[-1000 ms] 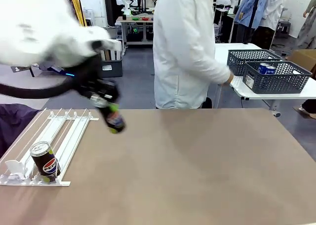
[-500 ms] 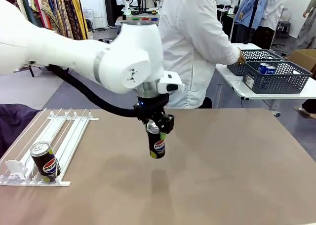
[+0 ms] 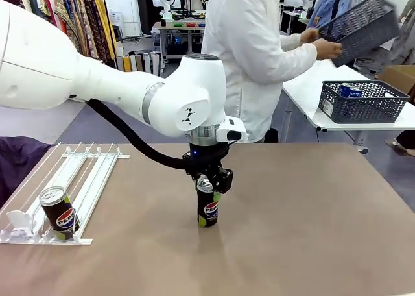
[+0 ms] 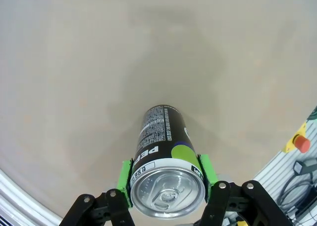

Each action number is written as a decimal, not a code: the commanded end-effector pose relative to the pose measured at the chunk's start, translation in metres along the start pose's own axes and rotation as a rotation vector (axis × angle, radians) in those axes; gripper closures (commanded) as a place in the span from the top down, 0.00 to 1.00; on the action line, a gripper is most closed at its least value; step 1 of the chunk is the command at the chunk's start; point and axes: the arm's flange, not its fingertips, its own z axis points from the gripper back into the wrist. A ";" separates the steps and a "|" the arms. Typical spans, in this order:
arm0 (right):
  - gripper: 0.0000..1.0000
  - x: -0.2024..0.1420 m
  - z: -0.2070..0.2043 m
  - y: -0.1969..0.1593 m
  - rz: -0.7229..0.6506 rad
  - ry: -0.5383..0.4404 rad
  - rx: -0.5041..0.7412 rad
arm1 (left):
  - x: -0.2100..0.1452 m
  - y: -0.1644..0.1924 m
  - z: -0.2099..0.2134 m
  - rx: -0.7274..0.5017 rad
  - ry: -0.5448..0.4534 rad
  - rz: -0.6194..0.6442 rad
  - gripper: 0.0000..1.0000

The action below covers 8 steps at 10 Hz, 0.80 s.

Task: Retrieve and store the cans from the dispenser.
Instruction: Pick up one can from the Automatic Can Dispenser and place it in the middle of the table.

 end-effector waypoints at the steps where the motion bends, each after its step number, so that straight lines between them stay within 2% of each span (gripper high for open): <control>1: 1.00 0.003 -0.001 0.001 0.019 -0.021 0.022 | 0.002 -0.001 0.014 0.031 -0.003 0.012 0.00; 2: 1.00 0.003 -0.001 0.001 0.019 -0.021 0.022 | 0.002 -0.001 0.013 0.038 -0.002 0.014 0.33; 3: 1.00 0.003 -0.001 0.001 0.019 -0.021 0.022 | 0.002 -0.002 0.012 0.059 0.021 0.018 0.89; 4: 1.00 0.003 -0.001 0.001 0.019 -0.021 0.022 | 0.002 -0.002 0.013 0.060 0.013 0.018 1.00; 8: 1.00 0.003 -0.001 0.001 0.019 -0.021 0.022 | -0.006 0.008 0.029 0.081 -0.041 0.067 1.00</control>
